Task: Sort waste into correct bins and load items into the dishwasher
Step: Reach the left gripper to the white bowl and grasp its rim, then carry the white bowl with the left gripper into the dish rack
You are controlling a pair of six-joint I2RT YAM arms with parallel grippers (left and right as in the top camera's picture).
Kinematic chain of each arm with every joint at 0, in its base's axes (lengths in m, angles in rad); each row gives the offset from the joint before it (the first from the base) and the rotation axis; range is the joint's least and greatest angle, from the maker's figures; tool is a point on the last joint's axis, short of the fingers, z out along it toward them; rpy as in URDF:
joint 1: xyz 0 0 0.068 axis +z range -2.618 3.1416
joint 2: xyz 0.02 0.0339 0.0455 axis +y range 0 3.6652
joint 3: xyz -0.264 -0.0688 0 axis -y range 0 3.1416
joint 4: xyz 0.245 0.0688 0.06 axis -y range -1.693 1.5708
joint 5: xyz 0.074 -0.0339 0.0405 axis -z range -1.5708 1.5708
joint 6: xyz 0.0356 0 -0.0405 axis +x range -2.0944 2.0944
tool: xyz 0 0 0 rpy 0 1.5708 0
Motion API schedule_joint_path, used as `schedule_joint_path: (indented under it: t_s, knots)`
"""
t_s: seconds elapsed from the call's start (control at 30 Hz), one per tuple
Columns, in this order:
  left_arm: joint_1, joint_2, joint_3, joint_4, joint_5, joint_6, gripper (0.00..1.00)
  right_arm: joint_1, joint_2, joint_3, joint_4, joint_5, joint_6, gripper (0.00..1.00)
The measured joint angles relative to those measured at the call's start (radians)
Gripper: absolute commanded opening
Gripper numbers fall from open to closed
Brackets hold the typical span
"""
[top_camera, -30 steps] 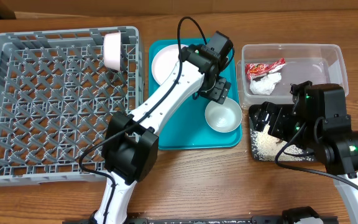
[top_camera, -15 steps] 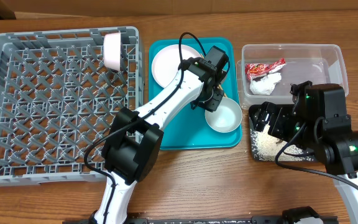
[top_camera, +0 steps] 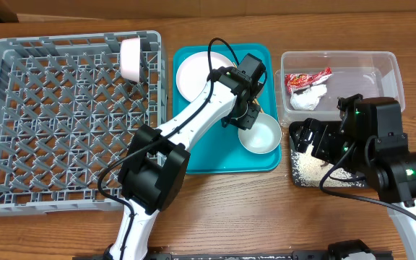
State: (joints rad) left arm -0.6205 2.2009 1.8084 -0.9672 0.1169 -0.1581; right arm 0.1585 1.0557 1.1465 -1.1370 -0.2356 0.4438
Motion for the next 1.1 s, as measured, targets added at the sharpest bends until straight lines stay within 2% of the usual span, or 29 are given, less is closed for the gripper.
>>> schedule_joint_path:
  t_s: [0.13,0.4,0.6,0.67,0.7,0.8,1.1]
  knots:
    - [0.0,0.0,0.0,0.0,0.0,-0.001,0.16,0.0,0.0,0.0,-0.001,0.0,0.0,1.0]
    - [0.0,0.0,0.0,0.0,0.0,0.0,0.17,0.0,0.0,0.0,-0.001,0.0,0.0,1.0]
    - [-0.002,0.0,-0.001,0.006,0.0,0.0,0.34,0.0,0.0,0.0,0.0,0.0,0.0,1.0]
    - [-0.002,0.0,-0.006,0.019,0.0,0.0,0.34,0.0,0.0,0.0,0.0,0.0,0.0,1.0]
    - [-0.002,0.0,-0.009,0.022,0.0,0.0,0.3,0.0,0.0,0.0,0.0,0.0,0.0,1.0]
    - [-0.002,0.0,-0.027,0.036,0.0,0.0,0.04,0.0,0.0,0.0,0.0,0.0,0.0,1.0]
    - [0.0,-0.002,-0.04,0.02,0.0,0.0,0.04,0.0,0.0,0.0,0.0,0.0,0.0,1.0]
